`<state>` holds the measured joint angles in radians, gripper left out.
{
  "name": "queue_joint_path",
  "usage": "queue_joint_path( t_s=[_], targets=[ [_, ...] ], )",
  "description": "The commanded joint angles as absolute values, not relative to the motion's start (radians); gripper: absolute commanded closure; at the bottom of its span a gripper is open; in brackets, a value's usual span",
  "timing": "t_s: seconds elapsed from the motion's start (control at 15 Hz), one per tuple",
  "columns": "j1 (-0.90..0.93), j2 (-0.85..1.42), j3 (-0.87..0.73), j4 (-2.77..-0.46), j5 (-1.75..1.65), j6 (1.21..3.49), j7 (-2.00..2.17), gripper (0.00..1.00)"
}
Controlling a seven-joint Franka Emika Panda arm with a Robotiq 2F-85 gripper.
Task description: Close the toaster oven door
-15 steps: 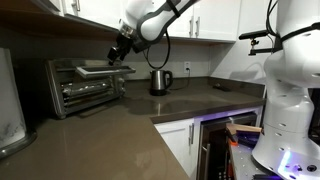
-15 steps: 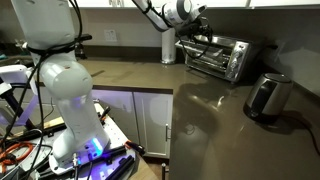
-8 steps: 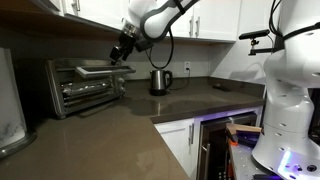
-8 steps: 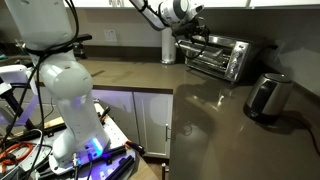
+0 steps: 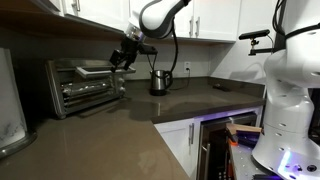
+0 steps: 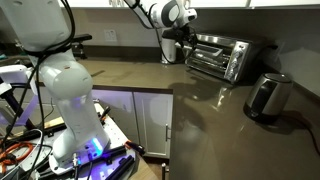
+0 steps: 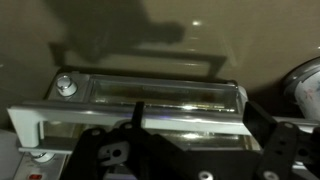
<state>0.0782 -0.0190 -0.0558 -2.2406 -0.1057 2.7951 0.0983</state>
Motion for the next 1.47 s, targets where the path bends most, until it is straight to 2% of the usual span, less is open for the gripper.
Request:
queue_joint_path(
  t_s=[0.0, 0.6, 1.4],
  targets=[
    [0.090, -0.026, -0.058, -2.266, 0.129, 2.765, -0.089, 0.00],
    [0.001, 0.052, -0.057, -2.219, 0.210, 2.748, -0.183, 0.00],
    [-0.045, 0.160, -0.056, -2.094, 0.099, 2.807, -0.155, 0.00]
  ],
)
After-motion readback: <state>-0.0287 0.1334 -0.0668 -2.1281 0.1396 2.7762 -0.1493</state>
